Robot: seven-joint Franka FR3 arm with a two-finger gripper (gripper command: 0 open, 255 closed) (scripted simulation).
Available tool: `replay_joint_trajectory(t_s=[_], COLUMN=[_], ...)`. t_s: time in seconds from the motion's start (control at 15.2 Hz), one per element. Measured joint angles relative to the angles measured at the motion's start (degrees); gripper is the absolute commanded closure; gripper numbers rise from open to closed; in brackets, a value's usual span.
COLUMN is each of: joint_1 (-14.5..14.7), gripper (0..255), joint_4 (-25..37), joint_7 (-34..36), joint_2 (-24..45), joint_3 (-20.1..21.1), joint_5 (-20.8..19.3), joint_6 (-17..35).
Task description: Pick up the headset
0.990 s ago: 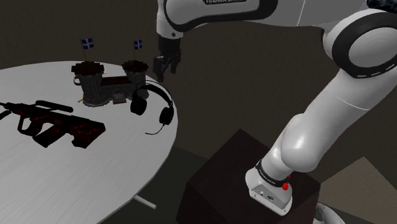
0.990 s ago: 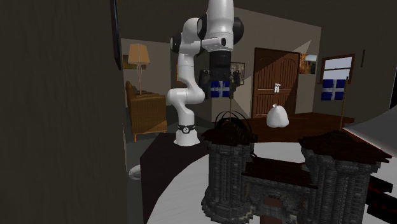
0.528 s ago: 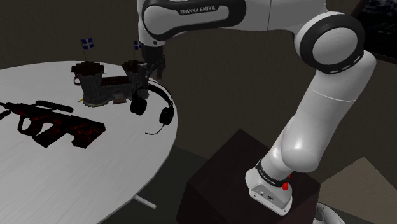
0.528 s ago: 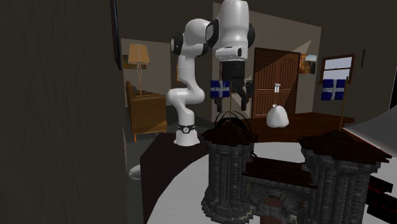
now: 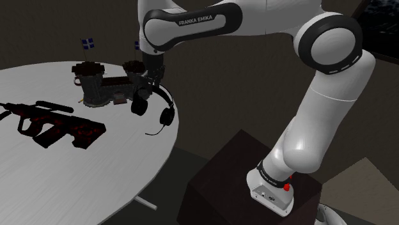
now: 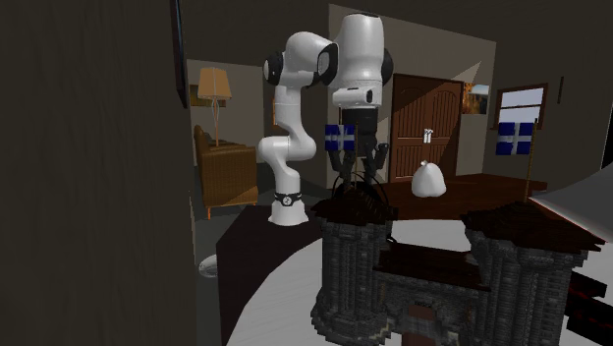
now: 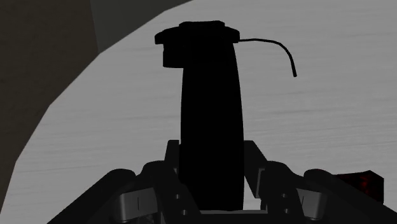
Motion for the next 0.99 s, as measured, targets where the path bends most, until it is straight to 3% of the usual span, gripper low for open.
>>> replay_joint_trajectory(t_s=[0.53, 0.99], joint_1=[-0.02, 0.06], gripper=[255, 255], joint_4=[-0.04, 3.24], joint_7=[-0.03, 0.02], joint_2=[-0.02, -0.76], joint_3=[-0.02, 0.09], joint_5=[-0.03, 0.18], joint_6=[0.14, -4.0])
